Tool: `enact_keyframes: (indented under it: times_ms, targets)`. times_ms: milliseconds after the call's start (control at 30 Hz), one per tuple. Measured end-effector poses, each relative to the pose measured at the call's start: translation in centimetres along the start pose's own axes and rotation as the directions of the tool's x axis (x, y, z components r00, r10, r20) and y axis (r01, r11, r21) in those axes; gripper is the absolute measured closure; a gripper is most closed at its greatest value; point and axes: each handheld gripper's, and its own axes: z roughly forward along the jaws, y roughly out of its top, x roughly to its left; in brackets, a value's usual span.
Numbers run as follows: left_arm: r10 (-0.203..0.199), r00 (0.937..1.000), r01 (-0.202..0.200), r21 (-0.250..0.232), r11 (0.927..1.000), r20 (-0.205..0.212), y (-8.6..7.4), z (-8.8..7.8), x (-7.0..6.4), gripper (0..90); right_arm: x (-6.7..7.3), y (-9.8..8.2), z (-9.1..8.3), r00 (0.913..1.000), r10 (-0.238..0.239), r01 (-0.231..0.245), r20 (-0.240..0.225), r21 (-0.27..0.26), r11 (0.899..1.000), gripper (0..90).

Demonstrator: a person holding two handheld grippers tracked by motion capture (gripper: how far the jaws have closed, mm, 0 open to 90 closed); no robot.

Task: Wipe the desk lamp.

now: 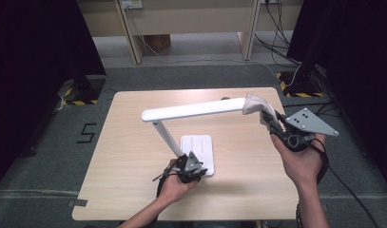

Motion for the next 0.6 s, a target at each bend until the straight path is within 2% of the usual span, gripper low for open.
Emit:
enact_keyframes:
  times_ms: [133,333,467,600]
  targets:
    - [-0.001,1.0000,0.001,0.006,1.0000,-0.003,0.0,0.1,0.0,69.9,-0.2,-0.3,0.0,1.0000,-0.003,0.003,-0.003,0.010,1.000,77.8]
    - [-0.037,0.9986,0.037,-0.001,0.9993,-0.037,-0.1,-0.2,-0.2,78.8,-0.3,-0.6,-0.1,0.9999,-0.016,0.016,-0.007,0.037,0.999,77.7]
    - [-0.052,0.9982,0.051,-0.045,0.9977,-0.028,0.4,-1.8,-0.3,80.3,-0.2,-0.7,-0.2,0.9999,-0.013,0.013,-0.002,0.032,0.999,77.8]
    - [-0.114,0.9925,0.109,-0.099,0.9891,-0.045,0.2,-4.5,0.0,79.3,-0.2,-0.7,-0.2,1.0000,-0.009,0.009,-0.001,0.033,0.999,77.8]
